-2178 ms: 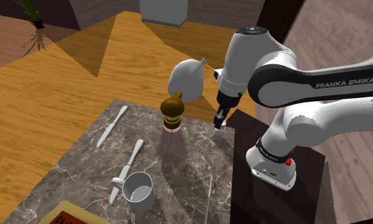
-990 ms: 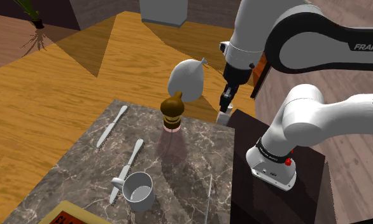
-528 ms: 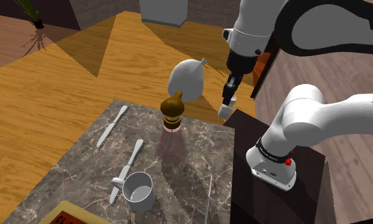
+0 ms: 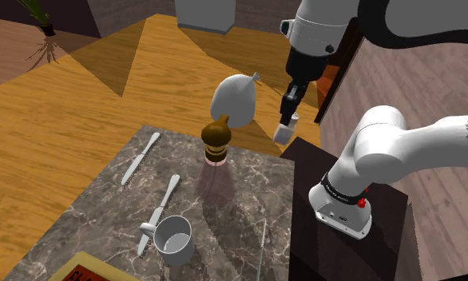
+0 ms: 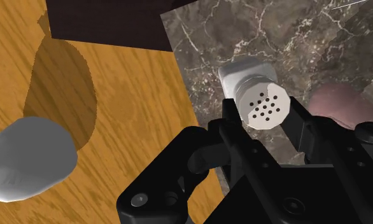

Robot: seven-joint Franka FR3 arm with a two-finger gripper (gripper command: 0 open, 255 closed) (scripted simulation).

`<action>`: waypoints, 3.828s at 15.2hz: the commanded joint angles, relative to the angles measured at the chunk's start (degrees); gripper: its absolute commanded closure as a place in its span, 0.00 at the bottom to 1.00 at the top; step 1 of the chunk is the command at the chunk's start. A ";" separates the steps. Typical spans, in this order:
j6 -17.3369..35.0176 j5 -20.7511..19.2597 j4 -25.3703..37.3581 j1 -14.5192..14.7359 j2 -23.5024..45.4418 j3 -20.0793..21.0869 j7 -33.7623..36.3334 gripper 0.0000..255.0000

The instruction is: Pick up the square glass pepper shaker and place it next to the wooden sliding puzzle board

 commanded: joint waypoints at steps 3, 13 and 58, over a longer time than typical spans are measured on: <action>1.23 4.37 2.81 1.37 3.22 5.79 5.13 1.00; 5.45 11.73 14.20 1.01 15.10 21.06 18.19 1.00; 33.24 4.80 27.53 -42.03 44.84 87.42 43.26 1.00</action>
